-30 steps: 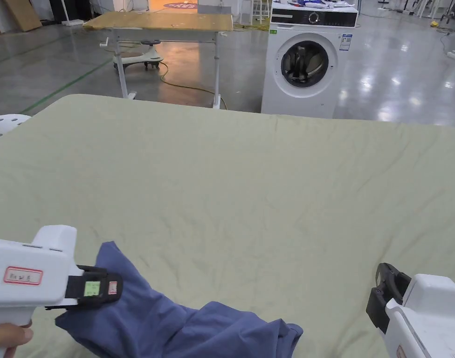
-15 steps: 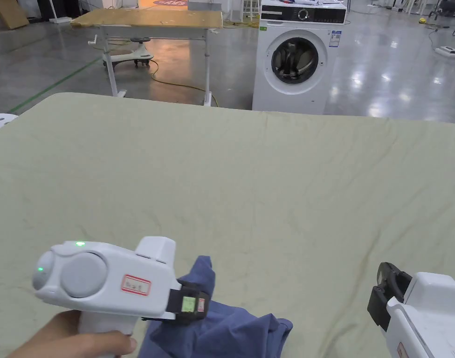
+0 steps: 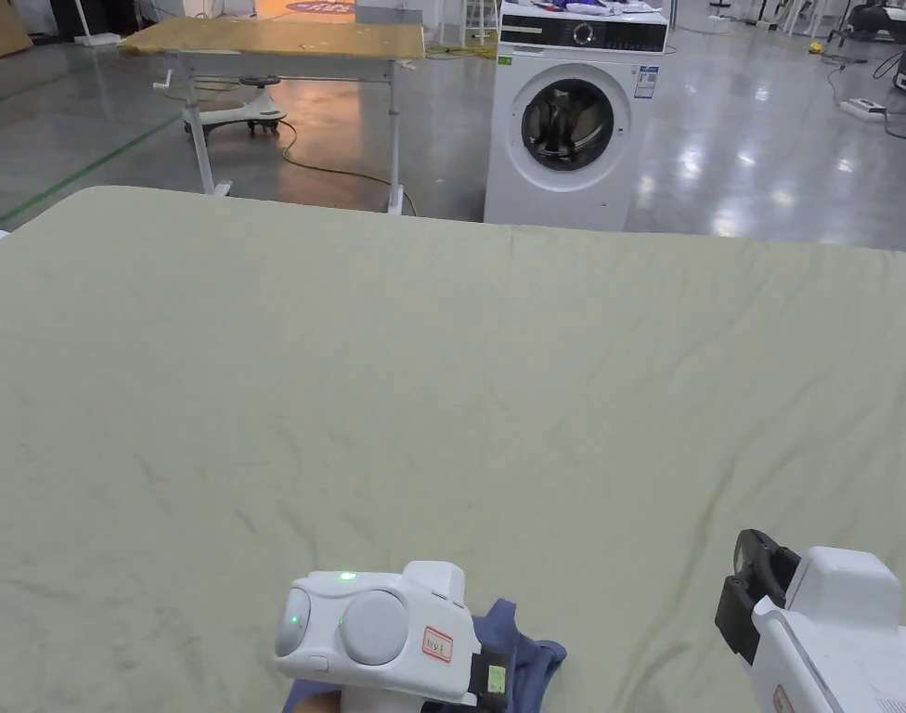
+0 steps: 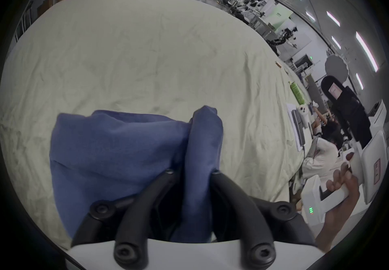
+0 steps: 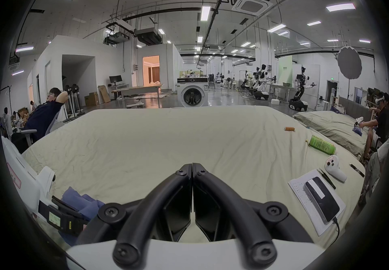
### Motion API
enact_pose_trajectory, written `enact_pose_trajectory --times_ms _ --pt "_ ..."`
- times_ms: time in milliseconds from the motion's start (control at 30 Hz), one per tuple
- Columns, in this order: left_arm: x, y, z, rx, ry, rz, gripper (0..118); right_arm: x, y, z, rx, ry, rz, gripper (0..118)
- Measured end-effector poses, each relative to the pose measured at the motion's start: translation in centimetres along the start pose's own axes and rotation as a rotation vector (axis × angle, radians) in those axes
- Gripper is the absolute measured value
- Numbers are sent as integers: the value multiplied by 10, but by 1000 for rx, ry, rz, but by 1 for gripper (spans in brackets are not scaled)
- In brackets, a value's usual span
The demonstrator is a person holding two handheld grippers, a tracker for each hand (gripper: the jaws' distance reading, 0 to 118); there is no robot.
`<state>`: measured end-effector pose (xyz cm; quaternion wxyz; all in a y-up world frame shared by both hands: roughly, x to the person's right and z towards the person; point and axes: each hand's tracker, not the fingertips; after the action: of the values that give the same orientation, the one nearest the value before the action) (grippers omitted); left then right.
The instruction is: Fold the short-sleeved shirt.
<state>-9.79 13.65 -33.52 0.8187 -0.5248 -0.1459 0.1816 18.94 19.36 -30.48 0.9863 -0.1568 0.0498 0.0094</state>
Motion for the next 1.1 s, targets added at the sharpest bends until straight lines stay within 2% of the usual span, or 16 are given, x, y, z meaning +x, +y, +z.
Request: enact_pose_trajectory --times_ms 133,200,267,300,367,400,533,733,833,933,1033,1100 --pt "-4 1 22 16 -134 19 61 3 1 1 1 -3 0 0" --pt "-6 3 38 57 -144 20 63 4 2 2 3 -4 1 0" --pt "-11 5 47 87 -159 24 60 5 2 4 5 -5 0 0" --pt "-12 5 48 101 -172 23 54 5 2 4 6 -6 -1 0" --pt "-15 5 40 90 -185 20 20 6 2 5 4 -8 -7 0" --pt "-15 4 32 71 -175 28 7 6 1 5 3 -7 -10 0" --pt "-13 -6 -7 -7 -232 43 4 6 -1 6 -6 -7 -11 0" --pt "-8 -24 -47 -6 -138 7 3 7 -3 7 -9 -11 -14 0" --pt "-12 -23 -38 12 -174 32 3 9 -1 9 -3 -15 -15 0" --pt "-15 -19 -19 29 -185 0 3 10 0 7 2 -18 -13 0" --pt "-20 -11 14 121 -144 -65 3 8 3 5 15 -17 -24 0" --pt "-26 -5 39 246 -105 -106 3 4 6 3 28 -13 -25 0"
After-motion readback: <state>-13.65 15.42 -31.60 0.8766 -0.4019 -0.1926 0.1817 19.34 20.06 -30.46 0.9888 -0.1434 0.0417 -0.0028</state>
